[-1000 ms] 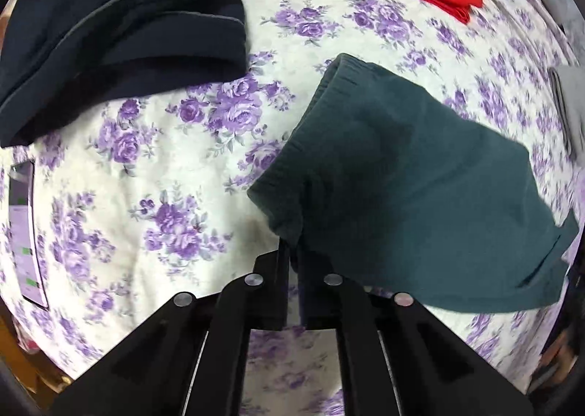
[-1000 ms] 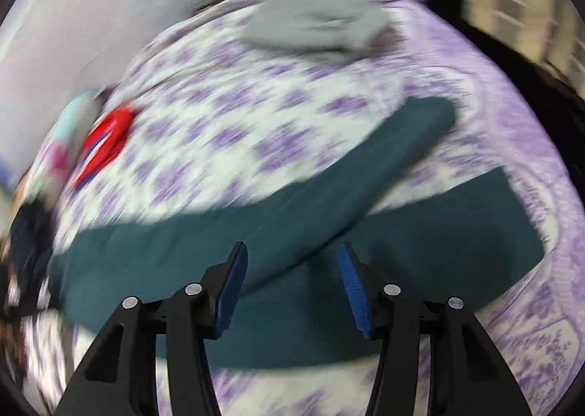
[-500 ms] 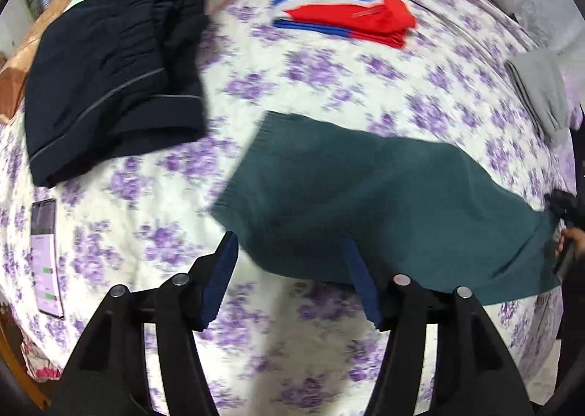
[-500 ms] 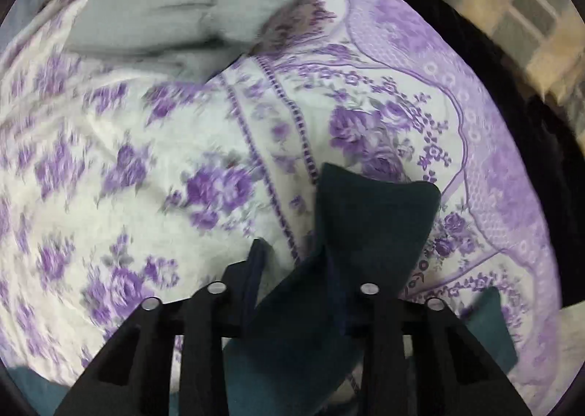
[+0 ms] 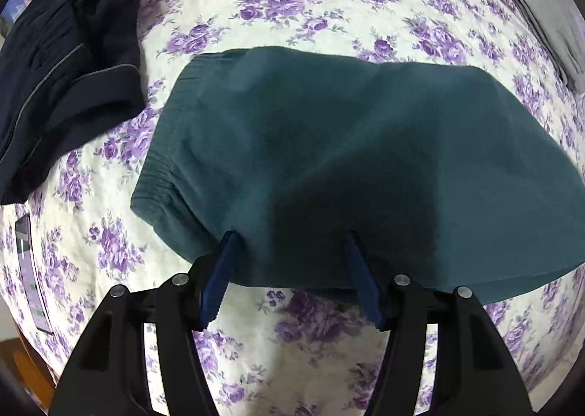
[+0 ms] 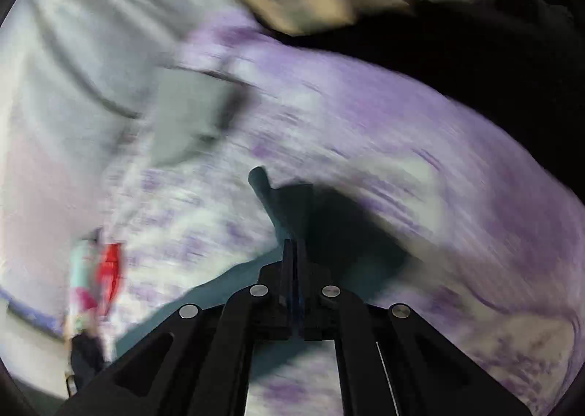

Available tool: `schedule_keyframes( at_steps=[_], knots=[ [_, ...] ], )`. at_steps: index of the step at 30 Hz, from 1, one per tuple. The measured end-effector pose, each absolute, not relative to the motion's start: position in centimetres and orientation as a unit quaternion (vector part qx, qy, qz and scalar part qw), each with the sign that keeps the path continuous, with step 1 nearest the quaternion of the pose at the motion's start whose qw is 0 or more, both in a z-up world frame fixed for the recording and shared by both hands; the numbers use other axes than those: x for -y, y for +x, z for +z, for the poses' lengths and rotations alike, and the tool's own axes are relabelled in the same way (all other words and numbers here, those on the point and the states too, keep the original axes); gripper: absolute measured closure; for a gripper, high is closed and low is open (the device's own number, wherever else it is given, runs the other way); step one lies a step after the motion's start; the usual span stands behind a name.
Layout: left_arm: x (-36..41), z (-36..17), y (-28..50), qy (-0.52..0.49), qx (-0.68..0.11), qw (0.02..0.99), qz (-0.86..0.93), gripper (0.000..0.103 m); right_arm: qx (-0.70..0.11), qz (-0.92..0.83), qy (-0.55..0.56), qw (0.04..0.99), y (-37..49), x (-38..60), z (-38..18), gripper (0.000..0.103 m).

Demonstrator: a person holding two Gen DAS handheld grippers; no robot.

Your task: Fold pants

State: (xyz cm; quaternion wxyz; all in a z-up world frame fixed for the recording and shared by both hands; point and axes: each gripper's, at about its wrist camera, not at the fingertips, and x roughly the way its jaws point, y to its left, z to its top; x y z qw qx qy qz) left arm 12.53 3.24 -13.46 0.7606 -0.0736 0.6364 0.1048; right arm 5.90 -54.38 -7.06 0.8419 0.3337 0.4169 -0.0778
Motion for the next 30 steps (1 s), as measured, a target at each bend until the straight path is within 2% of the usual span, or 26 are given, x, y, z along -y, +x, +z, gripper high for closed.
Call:
schedule_keyframes(
  at_steps=[2, 5, 6, 8, 11, 12, 13, 14, 19, 20, 21, 22, 23, 24, 27, 30],
  knots=[
    [-2.9, -13.5, 12.6, -0.06, -0.639, 0.76, 0.104, 0.043, -0.443, -0.112, 0.347, 0.819, 4.8, 55.7, -9.3, 0.1],
    [-2.6, -13.1, 12.7, -0.048, -0.639, 0.761, 0.098, 0.042, -0.395, -0.121, 0.392, 0.822, 3.0, 56.2, -8.8, 0.093],
    [-2.6, -13.0, 12.6, -0.048, -0.639, 0.762, 0.096, 0.042, -0.392, -0.119, 0.388, 0.826, 3.0, 56.2, -8.5, 0.076],
    [-2.7, -12.9, 12.4, -0.052, -0.639, 0.762, 0.095, 0.042, -0.394, -0.134, 0.36, 0.835, 3.8, 56.1, -7.9, 0.05],
    [-2.9, -12.8, 11.7, -0.06, -0.639, 0.76, 0.099, 0.04, -0.413, -0.135, 0.355, 0.828, 5.8, 56.0, -8.6, 0.051],
    [-2.9, -13.0, 11.5, -0.061, -0.64, 0.759, 0.099, 0.039, -0.421, -0.137, 0.352, 0.825, 6.1, 56.1, -9.0, 0.054],
    [-3.4, -12.8, 10.9, -0.059, -0.64, 0.76, 0.097, 0.038, -0.434, -0.143, 0.339, 0.822, 6.8, 55.7, -9.3, 0.061],
    [-3.4, -12.9, 10.8, -0.056, -0.64, 0.76, 0.095, 0.036, -0.451, -0.154, 0.311, 0.822, 7.9, 55.1, -9.7, 0.096],
    [-4.2, -13.8, 9.7, -0.049, -0.642, 0.759, 0.096, 0.034, -0.415, -0.186, 0.274, 0.847, 7.1, 54.3, -6.7, 0.097],
    [-4.3, -13.8, 9.5, -0.048, -0.644, 0.757, 0.097, 0.034, -0.416, -0.199, 0.258, 0.849, 6.6, 53.8, -6.3, 0.097],
    [-4.5, -13.8, 9.3, -0.045, -0.647, 0.755, 0.098, 0.034, -0.427, -0.214, 0.247, 0.843, 6.4, 53.5, -6.7, 0.092],
    [-4.8, -13.8, 9.2, -0.047, -0.648, 0.754, 0.097, 0.034, -0.454, -0.238, 0.227, 0.828, 6.4, 53.3, -7.9, 0.084],
    [-5.1, -13.8, 9.0, -0.051, -0.65, 0.752, 0.095, 0.034, -0.491, -0.264, 0.196, 0.806, 6.9, 53.2, -9.4, 0.066],
    [-5.6, -13.7, 8.7, -0.053, -0.654, 0.749, 0.094, 0.034, -0.505, -0.274, 0.18, 0.798, 7.1, 53.2, -9.9, 0.062],
    [-6.3, -11.9, 8.2, -0.052, -0.643, 0.76, 0.084, 0.035, -0.449, -0.297, 0.142, 0.831, 7.1, 51.6, -6.5, 0.049],
    [-6.3, -10.6, 8.2, -0.044, -0.625, 0.776, 0.065, 0.032, -0.403, -0.246, 0.112, 0.874, 8.2, 47.7, -3.5, 0.045]
  ],
)
